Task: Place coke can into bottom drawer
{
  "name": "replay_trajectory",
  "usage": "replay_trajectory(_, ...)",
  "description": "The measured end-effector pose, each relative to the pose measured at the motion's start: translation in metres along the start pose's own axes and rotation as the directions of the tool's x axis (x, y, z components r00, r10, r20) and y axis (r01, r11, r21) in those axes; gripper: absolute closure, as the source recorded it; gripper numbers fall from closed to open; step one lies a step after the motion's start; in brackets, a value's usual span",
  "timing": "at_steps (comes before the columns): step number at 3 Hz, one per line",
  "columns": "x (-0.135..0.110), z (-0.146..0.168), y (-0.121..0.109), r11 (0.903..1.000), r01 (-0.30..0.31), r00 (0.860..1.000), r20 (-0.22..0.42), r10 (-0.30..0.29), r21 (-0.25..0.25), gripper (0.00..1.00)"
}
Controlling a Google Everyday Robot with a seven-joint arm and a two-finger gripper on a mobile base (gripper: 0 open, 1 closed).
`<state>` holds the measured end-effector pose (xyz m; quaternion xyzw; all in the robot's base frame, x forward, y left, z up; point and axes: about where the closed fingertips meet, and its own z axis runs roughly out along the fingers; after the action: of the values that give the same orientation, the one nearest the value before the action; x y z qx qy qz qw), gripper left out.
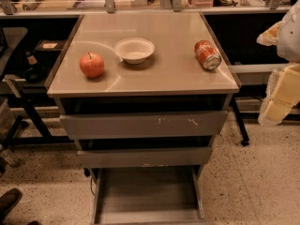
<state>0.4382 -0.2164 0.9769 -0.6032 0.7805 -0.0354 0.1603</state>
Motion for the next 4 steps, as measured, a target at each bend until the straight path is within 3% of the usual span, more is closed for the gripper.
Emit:
replay_trajectory(2,-0.002,0.003,-0.005,0.9995,-0.032,0.999,0.008,0.032,0.002,0.00)
replay_trajectory(3,-0.004,0.019,-0.028,0.9891,-0.146,0.989,0.034,0.147,-0.022,0.00)
replay_trajectory(4,-0.004,0.037,-0.062,0.9637,-0.264,0.963,0.039,0.265,-0.042,0.00)
